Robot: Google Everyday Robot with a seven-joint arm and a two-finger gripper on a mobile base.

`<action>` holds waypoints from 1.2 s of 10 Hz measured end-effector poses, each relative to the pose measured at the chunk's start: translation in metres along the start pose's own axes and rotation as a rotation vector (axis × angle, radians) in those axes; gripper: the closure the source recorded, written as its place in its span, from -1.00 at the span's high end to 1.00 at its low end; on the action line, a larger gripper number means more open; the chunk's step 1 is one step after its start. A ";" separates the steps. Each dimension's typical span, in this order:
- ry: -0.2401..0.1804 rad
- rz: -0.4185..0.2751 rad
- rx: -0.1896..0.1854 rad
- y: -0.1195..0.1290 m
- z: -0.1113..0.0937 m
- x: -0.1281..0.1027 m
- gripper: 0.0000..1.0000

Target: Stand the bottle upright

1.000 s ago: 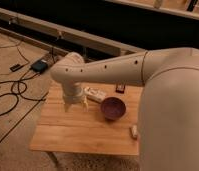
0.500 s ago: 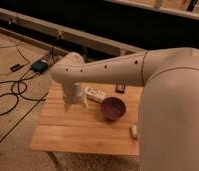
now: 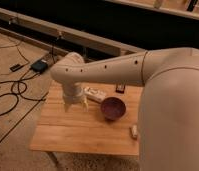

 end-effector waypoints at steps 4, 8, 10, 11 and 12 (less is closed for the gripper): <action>0.000 0.000 0.000 0.000 0.000 0.000 0.30; 0.010 0.008 -0.005 -0.004 0.006 -0.004 0.30; 0.010 0.005 -0.019 -0.004 0.016 -0.013 0.30; 0.005 -0.001 -0.032 -0.005 0.025 -0.022 0.30; 0.002 -0.004 -0.040 -0.006 0.032 -0.029 0.30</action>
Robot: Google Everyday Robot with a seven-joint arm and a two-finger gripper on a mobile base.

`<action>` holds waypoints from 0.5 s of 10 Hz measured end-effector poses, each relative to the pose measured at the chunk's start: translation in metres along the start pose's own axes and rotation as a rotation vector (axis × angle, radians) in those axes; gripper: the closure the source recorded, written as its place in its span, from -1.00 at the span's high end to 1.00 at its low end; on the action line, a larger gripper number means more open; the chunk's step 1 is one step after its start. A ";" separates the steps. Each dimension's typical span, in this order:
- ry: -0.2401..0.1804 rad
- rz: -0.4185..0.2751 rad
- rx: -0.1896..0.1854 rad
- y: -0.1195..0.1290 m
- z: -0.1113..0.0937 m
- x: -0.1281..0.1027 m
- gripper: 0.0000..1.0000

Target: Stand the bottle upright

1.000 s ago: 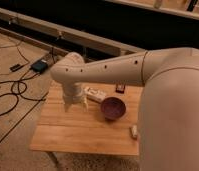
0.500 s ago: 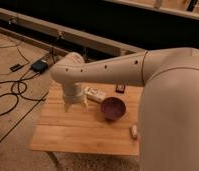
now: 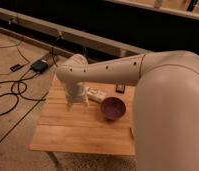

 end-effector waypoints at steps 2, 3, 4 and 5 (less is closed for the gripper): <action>0.004 -0.001 -0.010 -0.004 0.016 -0.011 0.30; 0.010 -0.001 -0.011 -0.006 0.023 -0.015 0.30; 0.018 -0.004 -0.012 -0.009 0.032 -0.020 0.30; 0.027 -0.009 -0.014 -0.011 0.042 -0.025 0.30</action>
